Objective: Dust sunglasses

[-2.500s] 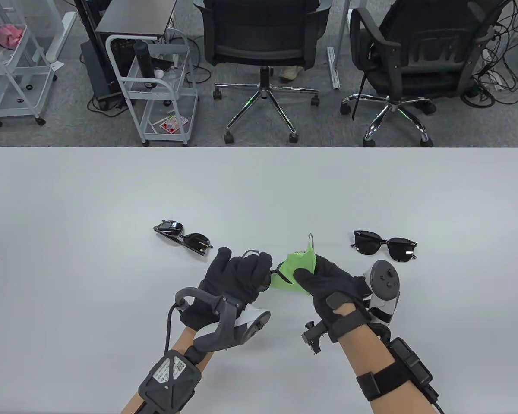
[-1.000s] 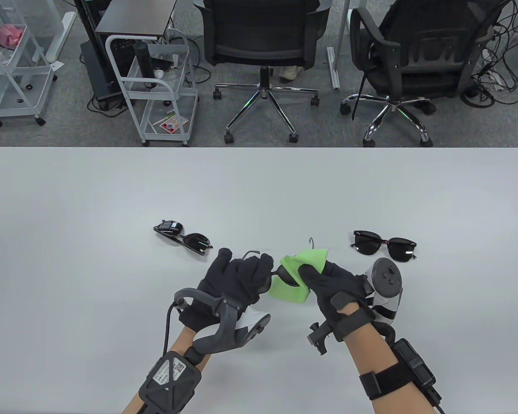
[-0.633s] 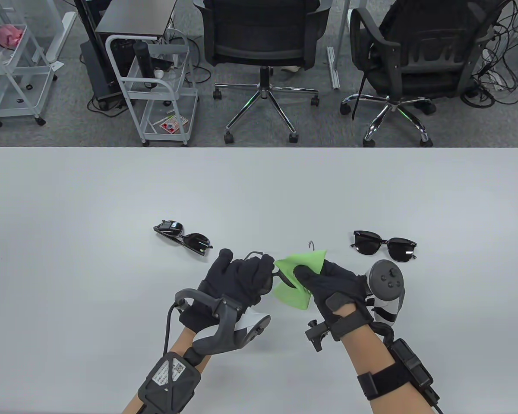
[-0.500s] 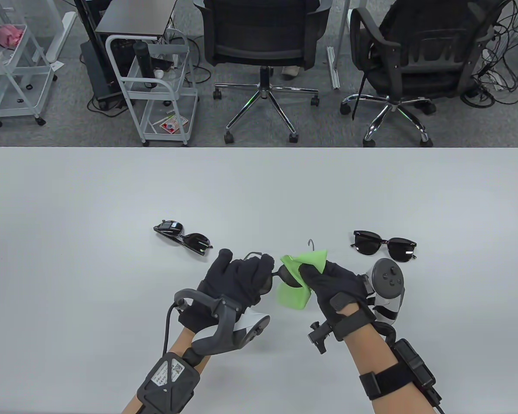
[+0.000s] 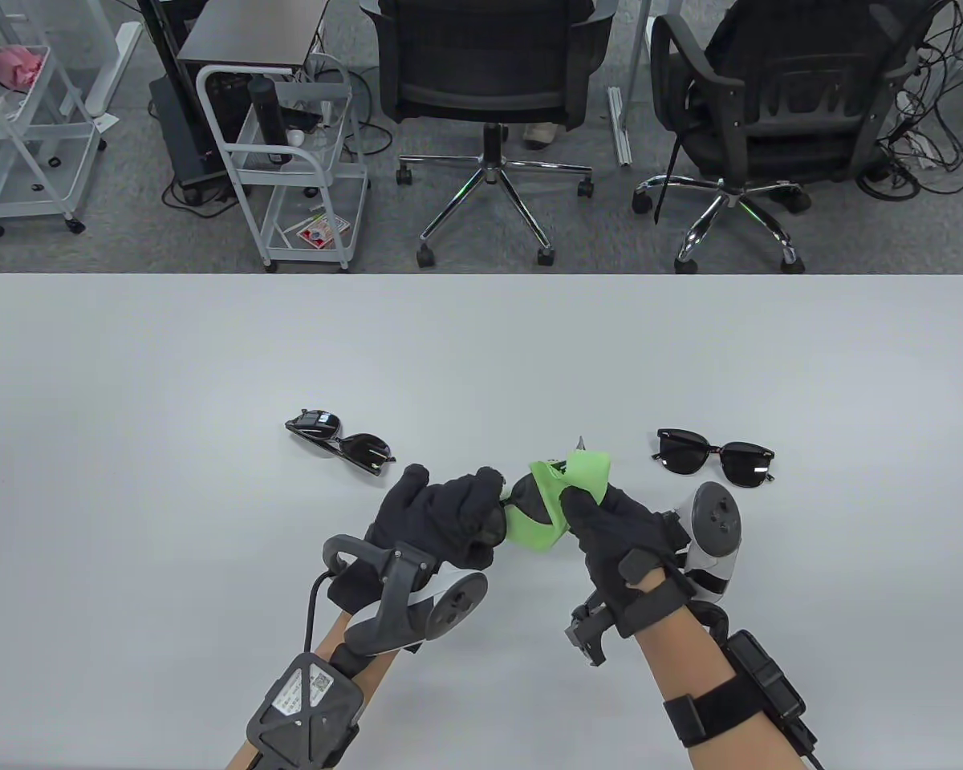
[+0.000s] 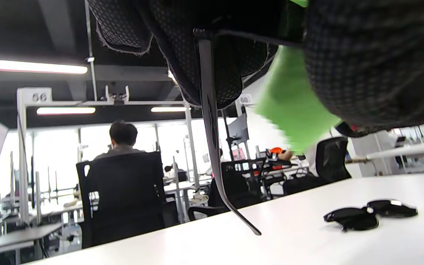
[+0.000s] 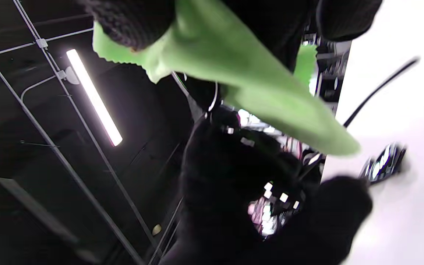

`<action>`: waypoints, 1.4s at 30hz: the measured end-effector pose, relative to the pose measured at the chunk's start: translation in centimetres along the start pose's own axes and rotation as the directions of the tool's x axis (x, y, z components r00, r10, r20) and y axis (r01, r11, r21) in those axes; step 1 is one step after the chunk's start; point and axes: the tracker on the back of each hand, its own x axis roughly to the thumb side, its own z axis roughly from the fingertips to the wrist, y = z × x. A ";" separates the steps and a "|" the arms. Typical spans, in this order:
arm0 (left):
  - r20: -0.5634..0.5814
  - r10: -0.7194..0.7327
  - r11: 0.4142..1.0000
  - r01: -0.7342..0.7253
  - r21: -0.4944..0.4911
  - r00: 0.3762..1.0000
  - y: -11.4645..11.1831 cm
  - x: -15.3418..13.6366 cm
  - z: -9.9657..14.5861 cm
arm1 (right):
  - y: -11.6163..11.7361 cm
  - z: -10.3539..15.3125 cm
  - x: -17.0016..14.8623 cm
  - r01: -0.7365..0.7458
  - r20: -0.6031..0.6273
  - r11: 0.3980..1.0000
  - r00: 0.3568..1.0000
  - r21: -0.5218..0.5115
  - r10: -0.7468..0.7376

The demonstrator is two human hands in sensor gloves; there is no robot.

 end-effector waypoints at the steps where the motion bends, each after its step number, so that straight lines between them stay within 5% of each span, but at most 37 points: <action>1: -0.023 0.038 0.999 -0.038 0.001 0.999 0.1 -0.4 0.0 | 0.4 -0.1 -0.1 -0.017 0.000 0.999 1.000 0.034 0.017; 6: -0.059 0.121 0.993 -0.121 0.010 0.991 0.2 -0.9 0.0 | 2.5 -0.6 -0.1 -0.206 0.022 0.957 0.978 0.205 0.206; 9: -0.020 0.065 0.997 -0.065 0.033 0.998 0.5 0.0 0.1 | 3.3 -0.6 -0.4 -0.297 -0.005 0.935 0.953 0.195 0.303; 17: 0.047 -0.010 0.998 0.007 0.057 0.999 0.9 2.2 0.2 | 3.1 -0.1 -0.5 -0.288 -0.087 0.956 0.955 -0.055 0.283; 27: 0.070 -0.019 0.999 0.018 0.028 0.997 0.6 1.9 0.2 | 2.9 -0.3 -1.5 -0.195 -0.113 0.980 0.973 0.052 0.199; 34: 0.071 0.021 0.999 -0.023 0.030 0.997 0.8 2.3 -0.1 | 2.6 -0.2 -1.0 -0.284 -0.075 0.956 0.957 -0.076 0.279; 42: 0.043 0.030 1.000 -0.031 0.007 0.999 0.4 1.4 -0.1 | 2.7 -0.4 -2.2 -0.160 -0.134 0.983 0.976 0.094 0.172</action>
